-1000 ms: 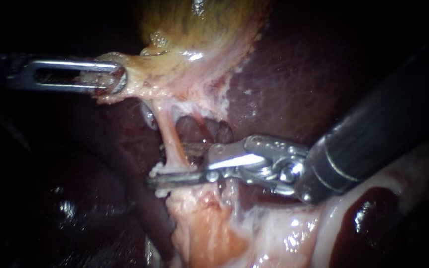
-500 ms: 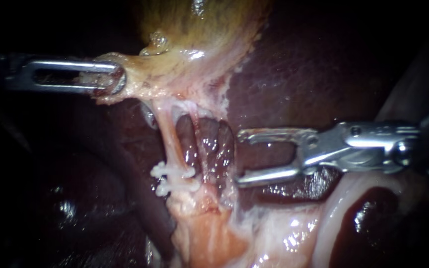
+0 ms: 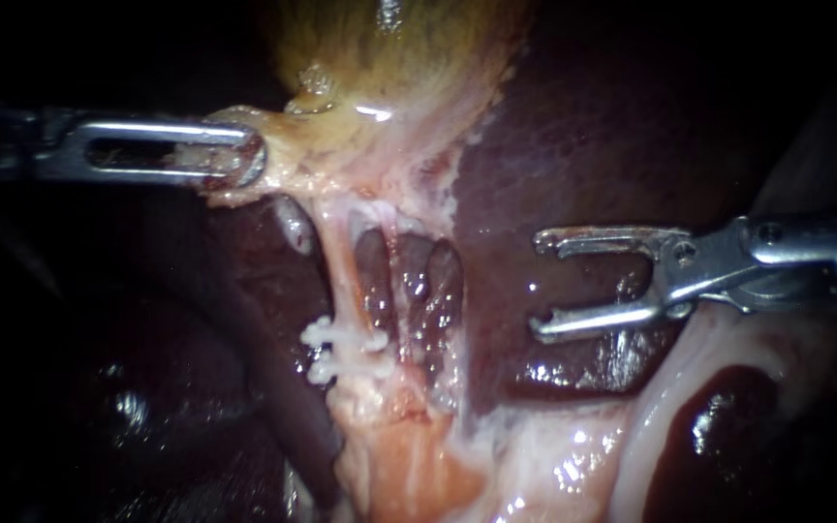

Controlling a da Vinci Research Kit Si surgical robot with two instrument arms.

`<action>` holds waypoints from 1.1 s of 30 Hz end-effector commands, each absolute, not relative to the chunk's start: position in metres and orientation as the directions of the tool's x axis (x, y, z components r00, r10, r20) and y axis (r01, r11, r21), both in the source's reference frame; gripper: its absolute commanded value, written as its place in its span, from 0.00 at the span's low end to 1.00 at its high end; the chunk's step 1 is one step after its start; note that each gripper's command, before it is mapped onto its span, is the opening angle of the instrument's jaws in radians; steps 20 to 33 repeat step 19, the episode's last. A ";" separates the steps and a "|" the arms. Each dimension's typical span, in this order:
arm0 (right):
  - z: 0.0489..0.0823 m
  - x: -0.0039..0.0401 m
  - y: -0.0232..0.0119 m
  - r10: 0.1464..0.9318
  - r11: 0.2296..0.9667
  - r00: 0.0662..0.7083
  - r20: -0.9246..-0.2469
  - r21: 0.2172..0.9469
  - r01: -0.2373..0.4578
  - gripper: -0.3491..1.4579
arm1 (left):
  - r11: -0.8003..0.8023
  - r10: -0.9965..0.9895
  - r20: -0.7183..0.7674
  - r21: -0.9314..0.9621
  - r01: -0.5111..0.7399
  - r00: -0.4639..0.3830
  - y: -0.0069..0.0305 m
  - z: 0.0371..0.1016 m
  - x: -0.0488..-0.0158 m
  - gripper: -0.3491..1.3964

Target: Going back second clip left tube

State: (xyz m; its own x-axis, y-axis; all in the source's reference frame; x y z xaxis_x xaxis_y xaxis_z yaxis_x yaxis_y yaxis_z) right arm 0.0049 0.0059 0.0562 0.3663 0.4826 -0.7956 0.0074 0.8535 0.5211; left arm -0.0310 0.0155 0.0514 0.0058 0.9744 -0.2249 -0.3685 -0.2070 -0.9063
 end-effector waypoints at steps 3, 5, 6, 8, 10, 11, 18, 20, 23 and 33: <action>0.0562 0.0050 0.0059 0.483 0.853 0.366 -0.795 0.521 0.007 0.47 | -0.213 0.973 -0.229 -0.906 -0.366 0.001 0.0153 0.0526 -0.0320 0.00; 0.0562 0.0050 0.0059 0.483 0.853 0.366 -0.795 0.522 0.007 0.47 | -0.216 0.973 -0.232 -0.905 -0.365 0.000 0.0151 0.0535 -0.0328 0.00; 0.0562 0.0050 0.0059 0.483 0.853 0.366 -0.795 0.522 0.007 0.47 | -0.218 0.972 -0.234 -0.906 -0.362 0.001 0.0150 0.0538 -0.0330 0.00; 0.0561 0.0049 0.0059 0.483 0.853 0.366 -0.795 0.522 0.007 0.47 | -0.220 0.972 -0.235 -0.907 -0.360 -0.002 0.0150 0.0543 -0.0335 0.00; 0.0561 0.0049 0.0060 0.483 0.853 0.366 -0.795 0.522 0.007 0.47 | -0.220 0.972 -0.235 -0.907 -0.358 -0.003 0.0149 0.0544 -0.0337 0.00; 0.0561 0.0049 0.0060 0.483 0.853 0.366 -0.795 0.522 0.007 0.47 | -0.220 0.972 -0.235 -0.907 -0.358 -0.003 0.0149 0.0544 -0.0338 0.00; 0.0553 0.0052 0.0056 0.502 0.837 0.354 -0.789 0.546 0.030 0.47 | -0.220 0.972 -0.234 -0.908 -0.356 -0.005 0.0149 0.0541 -0.0332 0.00; 0.0550 0.0056 0.0054 0.531 0.817 0.354 -0.770 0.576 0.027 0.47 | -0.220 0.973 -0.233 -0.909 -0.355 -0.006 0.0150 0.0540 -0.0330 0.00; 0.0550 0.0056 0.0054 0.531 0.817 0.354 -0.770 0.576 0.027 0.47 | -0.220 0.973 -0.233 -0.909 -0.355 -0.006 0.0150 0.0540 -0.0330 0.00; 0.0550 0.0056 0.0054 0.531 0.817 0.354 -0.770 0.576 0.027 0.47 | -0.220 0.973 -0.233 -0.909 -0.355 -0.006 0.0150 0.0540 -0.0330 0.00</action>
